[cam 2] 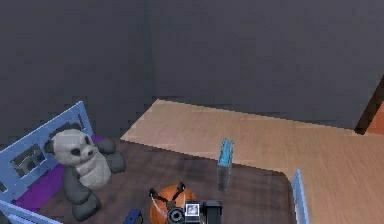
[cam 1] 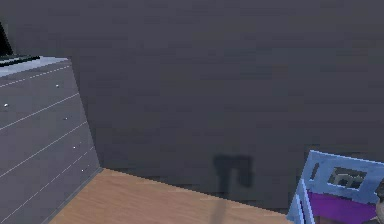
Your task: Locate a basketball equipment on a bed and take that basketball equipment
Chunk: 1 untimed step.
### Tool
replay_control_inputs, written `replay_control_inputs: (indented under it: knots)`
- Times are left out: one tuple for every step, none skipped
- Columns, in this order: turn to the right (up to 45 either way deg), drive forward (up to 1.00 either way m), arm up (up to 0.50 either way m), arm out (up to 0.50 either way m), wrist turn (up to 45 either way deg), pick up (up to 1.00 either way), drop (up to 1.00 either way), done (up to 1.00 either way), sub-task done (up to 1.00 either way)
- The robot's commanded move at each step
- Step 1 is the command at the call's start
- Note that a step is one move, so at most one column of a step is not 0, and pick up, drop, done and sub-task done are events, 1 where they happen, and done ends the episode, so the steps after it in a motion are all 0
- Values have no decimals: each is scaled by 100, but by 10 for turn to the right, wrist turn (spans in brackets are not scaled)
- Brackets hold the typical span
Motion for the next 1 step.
replay_control_inputs:
  knots:
    - [0, 0, -30, 0, 0, 0, 0, 0, 0]
